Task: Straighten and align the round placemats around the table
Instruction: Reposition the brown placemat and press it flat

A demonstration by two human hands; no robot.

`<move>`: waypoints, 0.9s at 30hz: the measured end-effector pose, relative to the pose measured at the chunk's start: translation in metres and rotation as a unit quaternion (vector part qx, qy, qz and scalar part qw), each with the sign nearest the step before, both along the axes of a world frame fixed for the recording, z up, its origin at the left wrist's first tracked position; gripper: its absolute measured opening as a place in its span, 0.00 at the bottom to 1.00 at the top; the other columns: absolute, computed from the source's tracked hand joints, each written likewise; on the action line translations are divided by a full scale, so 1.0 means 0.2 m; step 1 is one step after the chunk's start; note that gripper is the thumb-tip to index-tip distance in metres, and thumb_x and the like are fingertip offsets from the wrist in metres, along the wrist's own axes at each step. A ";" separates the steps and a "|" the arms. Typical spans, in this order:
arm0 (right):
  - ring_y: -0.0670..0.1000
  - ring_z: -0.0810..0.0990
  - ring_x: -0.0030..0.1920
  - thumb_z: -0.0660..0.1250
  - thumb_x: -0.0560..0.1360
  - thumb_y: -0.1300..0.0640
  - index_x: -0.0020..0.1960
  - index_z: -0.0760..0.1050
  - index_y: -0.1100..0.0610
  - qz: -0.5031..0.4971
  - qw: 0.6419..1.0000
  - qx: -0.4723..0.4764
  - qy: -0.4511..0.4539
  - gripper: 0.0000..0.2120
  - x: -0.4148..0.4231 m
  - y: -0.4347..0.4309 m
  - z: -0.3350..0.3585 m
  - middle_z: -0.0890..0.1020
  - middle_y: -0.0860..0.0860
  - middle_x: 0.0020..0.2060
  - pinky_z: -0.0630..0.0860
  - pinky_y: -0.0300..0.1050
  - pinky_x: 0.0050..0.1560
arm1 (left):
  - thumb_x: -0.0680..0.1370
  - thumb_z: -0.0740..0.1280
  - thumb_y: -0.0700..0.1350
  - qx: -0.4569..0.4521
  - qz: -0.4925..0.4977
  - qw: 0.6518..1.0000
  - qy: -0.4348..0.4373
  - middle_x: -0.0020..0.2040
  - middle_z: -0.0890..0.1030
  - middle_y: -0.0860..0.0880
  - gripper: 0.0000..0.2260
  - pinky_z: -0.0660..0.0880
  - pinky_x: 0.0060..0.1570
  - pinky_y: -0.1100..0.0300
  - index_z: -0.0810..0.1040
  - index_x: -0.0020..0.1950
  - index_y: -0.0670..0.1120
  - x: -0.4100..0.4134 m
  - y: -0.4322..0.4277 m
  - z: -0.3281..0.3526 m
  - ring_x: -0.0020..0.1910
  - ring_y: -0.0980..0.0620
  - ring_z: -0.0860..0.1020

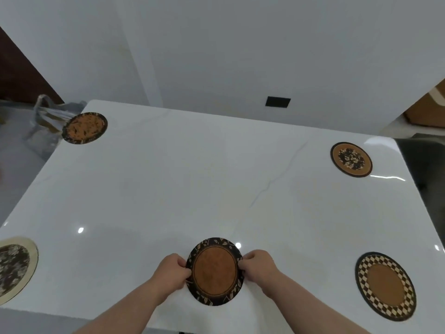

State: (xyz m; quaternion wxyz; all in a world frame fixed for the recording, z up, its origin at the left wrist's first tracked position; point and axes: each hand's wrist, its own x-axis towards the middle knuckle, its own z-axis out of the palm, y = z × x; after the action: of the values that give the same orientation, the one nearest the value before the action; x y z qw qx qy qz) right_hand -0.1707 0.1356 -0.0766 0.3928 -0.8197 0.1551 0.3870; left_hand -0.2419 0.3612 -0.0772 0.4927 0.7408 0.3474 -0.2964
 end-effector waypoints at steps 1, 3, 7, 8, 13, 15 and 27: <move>0.52 0.71 0.30 0.67 0.65 0.64 0.31 0.71 0.57 -0.009 1.000 0.003 -0.002 0.07 0.00 0.00 0.00 0.73 0.55 0.29 0.69 0.43 0.32 | 0.70 0.64 0.31 -0.007 0.000 1.000 0.003 0.33 0.70 0.43 0.08 0.68 0.32 0.57 0.72 0.36 0.43 0.01 0.01 0.00 0.29 0.48 0.69; 0.51 0.73 0.30 0.66 0.67 0.67 0.32 0.72 0.56 -0.005 1.000 0.000 -0.017 0.09 0.00 0.00 -0.01 0.75 0.52 0.29 0.71 0.42 0.31 | 0.71 0.63 0.30 -0.012 -0.010 1.000 0.005 0.33 0.71 0.42 0.09 0.68 0.32 0.57 0.73 0.35 0.43 0.02 0.02 0.00 0.30 0.48 0.70; 0.52 0.73 0.29 0.66 0.72 0.64 0.34 0.70 0.55 0.011 0.999 0.003 -0.051 0.11 0.03 0.00 -0.02 0.74 0.52 0.29 0.72 0.45 0.33 | 0.75 0.62 0.33 -0.022 -0.018 1.000 0.000 0.37 0.76 0.41 0.05 0.75 0.33 0.58 0.73 0.41 0.41 0.10 0.02 0.00 0.33 0.48 0.74; 0.52 0.73 0.29 0.66 0.73 0.63 0.35 0.70 0.55 0.008 0.998 0.002 -0.058 0.10 0.05 -0.01 -0.02 0.74 0.52 0.29 0.73 0.46 0.33 | 0.76 0.62 0.34 -0.020 -0.016 1.000 -0.007 0.39 0.77 0.41 0.04 0.77 0.34 0.58 0.73 0.43 0.41 0.13 0.02 0.01 0.34 0.47 0.75; 0.53 0.78 0.31 0.66 0.74 0.62 0.39 0.73 0.59 -0.016 0.996 0.005 -0.093 0.05 0.17 -0.04 -0.04 0.80 0.57 0.33 0.82 0.57 0.41 | 0.75 0.65 0.33 -0.031 0.010 0.998 -0.060 0.46 0.80 0.40 0.06 0.80 0.36 0.56 0.76 0.50 0.42 0.32 0.01 0.05 0.39 0.45 0.81; 0.53 0.80 0.33 0.64 0.71 0.64 0.42 0.75 0.58 -0.030 0.995 0.011 -0.097 0.03 0.23 -0.05 -0.03 0.82 0.57 0.36 0.82 0.59 0.43 | 0.72 0.67 0.31 -0.056 0.025 0.996 -0.066 0.48 0.80 0.40 0.11 0.81 0.36 0.58 0.76 0.52 0.42 0.40 0.01 0.04 0.44 0.46 0.82; 0.52 0.79 0.36 0.61 0.73 0.69 0.42 0.79 0.57 -0.095 0.981 0.052 -0.160 0.11 0.76 -0.13 0.01 0.80 0.52 0.35 0.82 0.56 0.48 | 0.71 0.68 0.30 0.000 -0.001 0.982 -0.191 0.41 0.80 0.44 0.12 0.80 0.44 0.56 0.78 0.47 0.46 0.97 -0.07 0.04 0.41 0.49 0.80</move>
State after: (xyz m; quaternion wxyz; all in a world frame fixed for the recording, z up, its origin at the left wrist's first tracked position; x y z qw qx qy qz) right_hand -0.0195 0.1102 -0.0741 0.4892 -0.8312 0.1469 0.2196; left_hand -0.0472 0.3474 -0.0691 0.5498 0.7841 0.2459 -0.1501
